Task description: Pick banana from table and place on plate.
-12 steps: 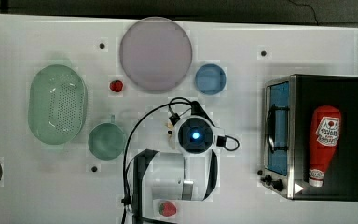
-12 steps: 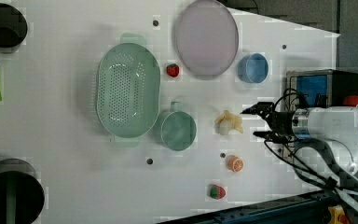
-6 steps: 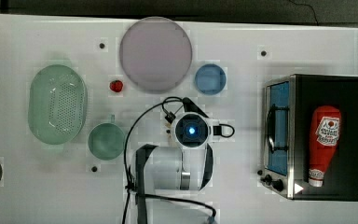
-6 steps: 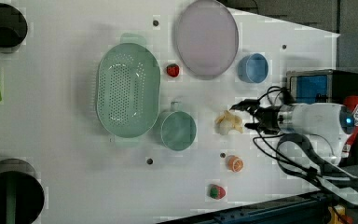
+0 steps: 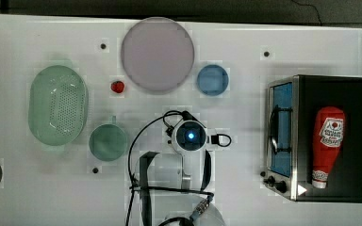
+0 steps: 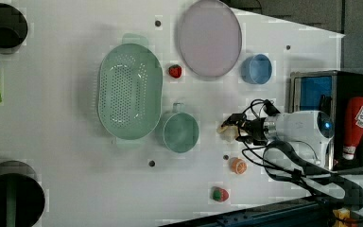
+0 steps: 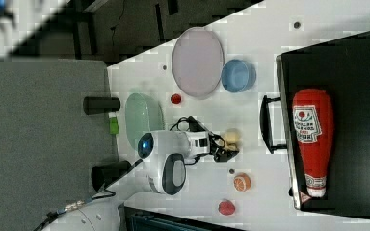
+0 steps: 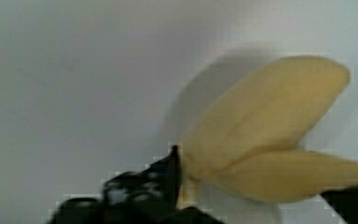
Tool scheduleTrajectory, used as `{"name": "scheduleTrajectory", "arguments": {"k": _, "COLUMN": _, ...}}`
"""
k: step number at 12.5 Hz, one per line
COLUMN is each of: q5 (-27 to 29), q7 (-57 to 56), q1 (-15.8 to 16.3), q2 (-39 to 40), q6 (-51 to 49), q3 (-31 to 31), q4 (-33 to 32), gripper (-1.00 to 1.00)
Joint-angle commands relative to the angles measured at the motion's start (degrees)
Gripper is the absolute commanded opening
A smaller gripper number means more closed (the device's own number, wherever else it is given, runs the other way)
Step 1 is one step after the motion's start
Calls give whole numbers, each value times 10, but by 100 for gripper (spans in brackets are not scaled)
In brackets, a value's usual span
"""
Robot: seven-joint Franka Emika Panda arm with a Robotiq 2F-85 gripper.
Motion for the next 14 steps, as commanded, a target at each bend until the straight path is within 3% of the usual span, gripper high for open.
{"name": "scheduleTrajectory", "arguments": {"k": 1, "q5": 3, "q7": -20, "q1": -3, "q2": -27, "q6": 13, "q3": 6, "q4": 5, "gripper": 18}}
{"name": "scheduleTrajectory", "arguments": {"k": 4, "q5": 3, "q7": -20, "q1": -3, "q2": -28, "q6": 18, "q3": 6, "q4": 10, "gripper": -48}}
{"name": "scheduleTrajectory", "arguments": {"k": 7, "q5": 3, "q7": -20, "q1": -3, "q2": -35, "q6": 18, "q3": 6, "q4": 9, "gripper": -51}}
{"name": "scheduleTrajectory", "arguments": {"k": 10, "q5": 3, "q7": -18, "q1": -2, "q2": -91, "q6": 5, "q3": 14, "q4": 17, "gripper": -51}}
{"name": "scheduleTrajectory", "arguments": {"k": 14, "q5": 3, "q7": -18, "q1": 0, "q2": -202, "q6": -144, "q3": 32, "q4": 74, "gripper": -51}}
